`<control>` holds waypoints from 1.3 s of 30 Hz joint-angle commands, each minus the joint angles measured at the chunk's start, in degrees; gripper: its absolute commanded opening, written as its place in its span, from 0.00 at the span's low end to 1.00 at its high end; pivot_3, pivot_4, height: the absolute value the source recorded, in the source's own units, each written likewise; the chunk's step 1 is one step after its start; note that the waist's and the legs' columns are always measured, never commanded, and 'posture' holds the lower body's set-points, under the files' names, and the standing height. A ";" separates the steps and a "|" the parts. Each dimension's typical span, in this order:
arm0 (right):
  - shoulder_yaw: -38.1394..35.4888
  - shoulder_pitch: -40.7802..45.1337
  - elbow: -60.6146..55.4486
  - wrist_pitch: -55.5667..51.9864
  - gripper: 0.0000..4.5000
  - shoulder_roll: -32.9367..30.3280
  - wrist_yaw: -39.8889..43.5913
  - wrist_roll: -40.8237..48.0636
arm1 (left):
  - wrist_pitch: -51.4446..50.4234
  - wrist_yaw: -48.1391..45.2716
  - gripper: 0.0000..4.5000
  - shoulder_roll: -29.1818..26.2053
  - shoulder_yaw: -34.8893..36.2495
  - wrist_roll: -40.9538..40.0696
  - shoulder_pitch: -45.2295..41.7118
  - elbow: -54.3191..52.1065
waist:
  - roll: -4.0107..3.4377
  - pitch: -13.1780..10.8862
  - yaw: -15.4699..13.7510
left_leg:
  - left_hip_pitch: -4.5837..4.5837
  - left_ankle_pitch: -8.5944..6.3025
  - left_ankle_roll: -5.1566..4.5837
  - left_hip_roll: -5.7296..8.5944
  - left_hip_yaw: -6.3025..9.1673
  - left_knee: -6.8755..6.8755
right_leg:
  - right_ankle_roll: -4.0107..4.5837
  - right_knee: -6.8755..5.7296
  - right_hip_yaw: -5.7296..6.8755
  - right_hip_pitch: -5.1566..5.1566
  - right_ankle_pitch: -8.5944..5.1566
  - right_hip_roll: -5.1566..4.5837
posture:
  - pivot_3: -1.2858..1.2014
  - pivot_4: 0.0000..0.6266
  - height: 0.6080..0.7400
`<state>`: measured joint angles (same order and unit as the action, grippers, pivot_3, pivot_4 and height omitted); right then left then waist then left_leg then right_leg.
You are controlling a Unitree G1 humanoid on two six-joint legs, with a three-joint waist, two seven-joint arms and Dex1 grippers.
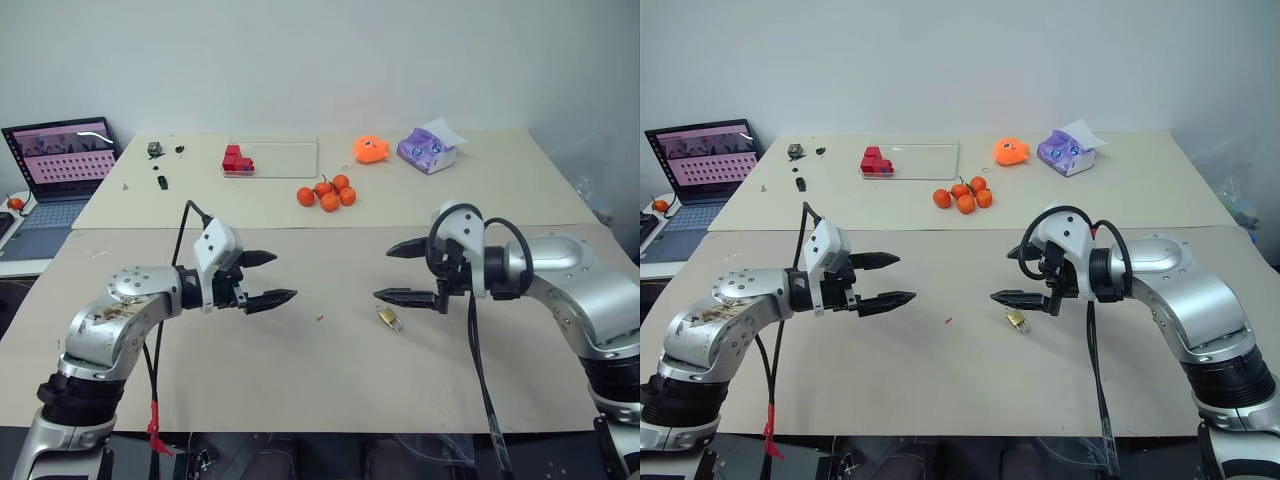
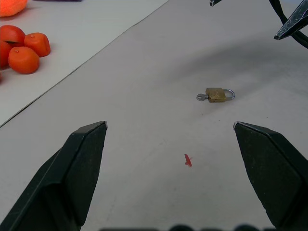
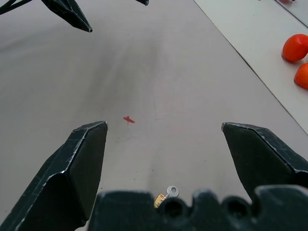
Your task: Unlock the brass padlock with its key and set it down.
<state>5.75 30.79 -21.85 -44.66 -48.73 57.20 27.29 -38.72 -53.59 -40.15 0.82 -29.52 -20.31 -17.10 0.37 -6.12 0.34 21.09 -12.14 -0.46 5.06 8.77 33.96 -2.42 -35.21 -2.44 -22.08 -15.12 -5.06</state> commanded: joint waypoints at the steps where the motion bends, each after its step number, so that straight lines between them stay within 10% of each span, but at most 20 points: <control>1: -2.02 0.36 -2.64 -0.27 1.00 -0.55 -0.83 0.81 | 1.75 -1.57 1.00 -0.64 0.81 -0.84 -1.90 0.15 | 0.00 0.00 0.00 | 0.00 0.00 0.00 0.00 0.00 0.00 | 0.00 0.00 0.00 0.00 0.00 0.00 | 0.52 0.24 1.00; 12: -8.32 -4.80 -10.52 -11.00 1.00 2.02 -10.81 7.61 | -0.82 -7.82 1.00 2.76 0.13 -5.48 -16.29 12.39 | 0.03 -0.01 -0.69 | 0.04 0.01 0.01 0.02 0.00 0.09 | 0.01 -0.02 0.06 0.00 0.02 0.03 | 0.52 0.24 1.00; 26: -4.40 -19.18 -13.61 -10.16 1.00 18.71 -41.13 -7.57 | 14.69 -30.68 1.00 3.09 -14.67 6.28 -27.88 28.90 | 0.03 0.04 0.40 | -0.07 0.05 0.06 -0.02 -0.07 0.22 | 0.02 -0.57 0.05 -0.07 0.02 0.12 | 0.52 0.24 1.00; 39: -0.47 -26.04 -11.97 -5.43 1.00 27.19 -45.60 -13.47 | 16.58 -33.88 1.00 2.72 -14.23 10.20 -29.37 31.80 | 0.00 0.06 0.98 | -0.07 0.08 0.08 -0.04 -0.06 0.33 | 0.02 -0.69 0.04 -0.07 0.02 0.35 | 0.52 0.24 1.00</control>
<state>5.51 4.60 -31.79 -52.02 -21.93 11.78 14.25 -22.14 -86.89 -36.51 -14.74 -19.30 -48.20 15.94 0.37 -6.06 1.32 21.01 -12.06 -0.38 5.02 8.71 34.29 -2.40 -35.92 -2.40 -22.15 -15.10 -4.70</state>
